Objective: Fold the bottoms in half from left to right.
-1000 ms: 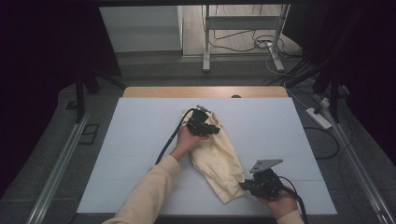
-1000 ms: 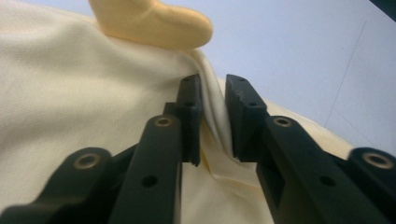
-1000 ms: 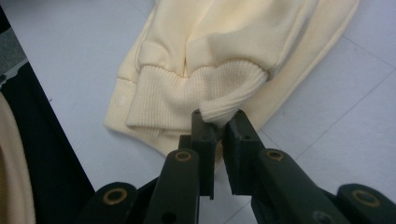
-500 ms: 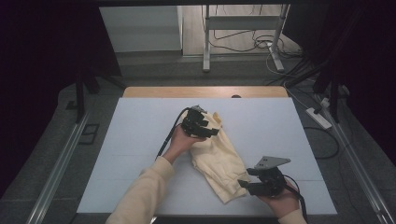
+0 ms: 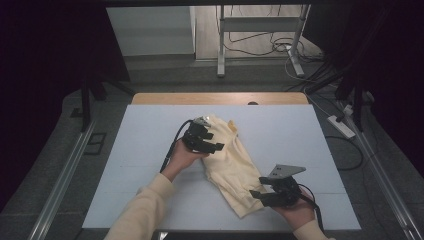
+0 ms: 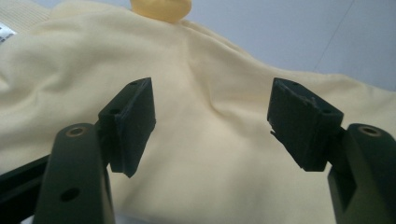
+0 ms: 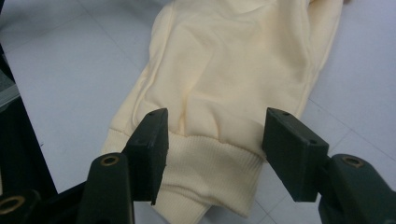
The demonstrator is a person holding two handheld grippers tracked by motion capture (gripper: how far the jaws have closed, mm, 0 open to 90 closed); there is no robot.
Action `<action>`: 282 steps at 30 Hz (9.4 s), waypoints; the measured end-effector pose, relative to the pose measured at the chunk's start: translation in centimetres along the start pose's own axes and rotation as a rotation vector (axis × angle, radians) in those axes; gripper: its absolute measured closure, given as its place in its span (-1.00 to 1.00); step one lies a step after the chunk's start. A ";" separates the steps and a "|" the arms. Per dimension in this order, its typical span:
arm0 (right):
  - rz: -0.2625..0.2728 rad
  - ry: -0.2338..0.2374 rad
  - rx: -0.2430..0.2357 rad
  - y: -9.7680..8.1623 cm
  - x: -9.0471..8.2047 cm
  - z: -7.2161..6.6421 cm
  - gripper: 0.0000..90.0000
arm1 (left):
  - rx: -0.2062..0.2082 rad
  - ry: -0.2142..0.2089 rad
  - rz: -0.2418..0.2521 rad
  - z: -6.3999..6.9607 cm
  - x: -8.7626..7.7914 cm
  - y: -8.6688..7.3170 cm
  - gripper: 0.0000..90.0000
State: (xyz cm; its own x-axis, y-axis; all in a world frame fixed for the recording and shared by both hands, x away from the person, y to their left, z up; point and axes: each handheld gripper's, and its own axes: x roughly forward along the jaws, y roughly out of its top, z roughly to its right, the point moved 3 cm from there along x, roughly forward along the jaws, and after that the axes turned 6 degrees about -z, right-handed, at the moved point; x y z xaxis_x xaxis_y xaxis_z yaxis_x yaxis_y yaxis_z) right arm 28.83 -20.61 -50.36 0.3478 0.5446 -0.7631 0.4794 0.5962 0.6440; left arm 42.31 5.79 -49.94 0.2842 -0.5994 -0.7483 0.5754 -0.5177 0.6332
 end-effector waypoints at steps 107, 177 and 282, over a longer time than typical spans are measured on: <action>-0.021 -0.071 -0.020 2.4 2.9 1.6 -0.13 | -0.062 0.017 0.045 -0.2 -6.3 -8.3 -0.38; -0.174 0.087 0.064 2.7 5.9 2.0 0.80 | -0.052 0.024 0.031 -0.4 -6.1 -8.6 -0.43; -0.143 0.274 0.062 -0.1 4.0 -3.3 0.37 | -0.057 0.029 0.043 -0.5 -6.6 -8.7 -0.43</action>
State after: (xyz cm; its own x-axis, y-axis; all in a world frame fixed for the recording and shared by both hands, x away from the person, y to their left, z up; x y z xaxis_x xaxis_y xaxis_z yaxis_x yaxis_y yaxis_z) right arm 27.52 -16.50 -53.28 0.0472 0.6019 -0.7972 0.5589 0.6456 0.5204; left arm 35.78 14.59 -50.59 0.3310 -0.6018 -0.7269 0.6051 -0.4558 0.6528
